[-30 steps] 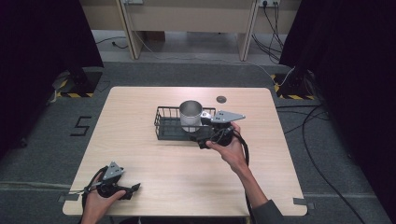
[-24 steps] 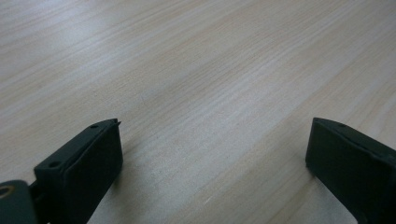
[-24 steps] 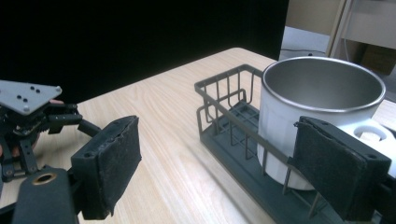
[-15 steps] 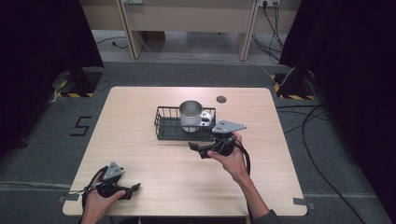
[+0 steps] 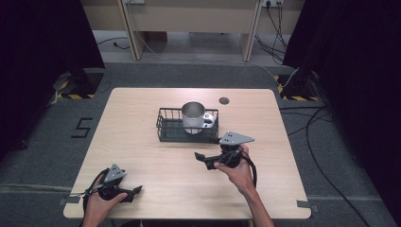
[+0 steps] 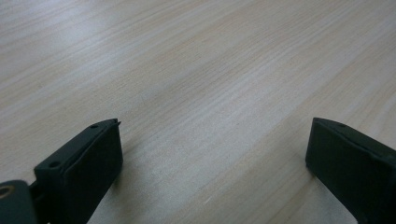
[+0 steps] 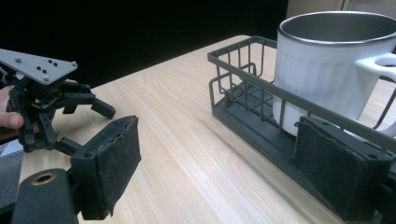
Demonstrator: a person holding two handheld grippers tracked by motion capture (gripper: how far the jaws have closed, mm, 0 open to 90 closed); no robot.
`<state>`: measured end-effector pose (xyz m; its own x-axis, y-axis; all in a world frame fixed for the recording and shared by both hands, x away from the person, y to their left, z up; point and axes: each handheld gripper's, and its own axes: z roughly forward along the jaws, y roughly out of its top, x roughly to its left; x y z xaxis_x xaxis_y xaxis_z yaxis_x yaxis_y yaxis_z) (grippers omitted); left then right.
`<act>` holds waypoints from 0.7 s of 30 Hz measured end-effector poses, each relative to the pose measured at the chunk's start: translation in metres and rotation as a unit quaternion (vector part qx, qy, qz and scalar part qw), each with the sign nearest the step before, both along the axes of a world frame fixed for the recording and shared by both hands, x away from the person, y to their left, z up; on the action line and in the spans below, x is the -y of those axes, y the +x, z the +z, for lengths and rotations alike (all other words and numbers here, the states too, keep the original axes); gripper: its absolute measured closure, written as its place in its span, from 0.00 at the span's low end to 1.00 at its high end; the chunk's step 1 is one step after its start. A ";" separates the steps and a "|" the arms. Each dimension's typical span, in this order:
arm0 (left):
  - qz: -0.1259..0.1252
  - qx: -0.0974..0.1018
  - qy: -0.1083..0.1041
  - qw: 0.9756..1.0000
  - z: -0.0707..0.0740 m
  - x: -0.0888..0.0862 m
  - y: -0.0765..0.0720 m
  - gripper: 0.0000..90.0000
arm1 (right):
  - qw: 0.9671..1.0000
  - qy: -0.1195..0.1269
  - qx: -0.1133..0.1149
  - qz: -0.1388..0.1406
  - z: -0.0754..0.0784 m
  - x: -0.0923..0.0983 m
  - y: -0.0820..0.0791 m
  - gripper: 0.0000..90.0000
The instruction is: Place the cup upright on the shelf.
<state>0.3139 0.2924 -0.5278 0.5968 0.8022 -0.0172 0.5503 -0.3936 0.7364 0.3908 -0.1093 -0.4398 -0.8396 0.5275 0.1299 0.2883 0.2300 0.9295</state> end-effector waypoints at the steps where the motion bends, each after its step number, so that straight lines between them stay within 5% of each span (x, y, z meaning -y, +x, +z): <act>1: 0.000 0.000 0.000 1.000 0.000 0.000 0.000 0.03 | 1.000 0.001 0.000 -0.002 -0.001 0.000 -0.001 0.17; 21: 0.000 0.000 0.000 1.000 0.000 0.000 0.000 0.04 | 1.000 -0.010 -0.012 -0.008 -0.020 0.013 -0.023 0.17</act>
<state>0.3136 0.2923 -0.5279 0.5961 0.8027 -0.0175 0.5504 -0.3927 0.7368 0.3675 -0.1220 -0.4602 -0.8275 0.5439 0.1390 0.3137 0.2426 0.9180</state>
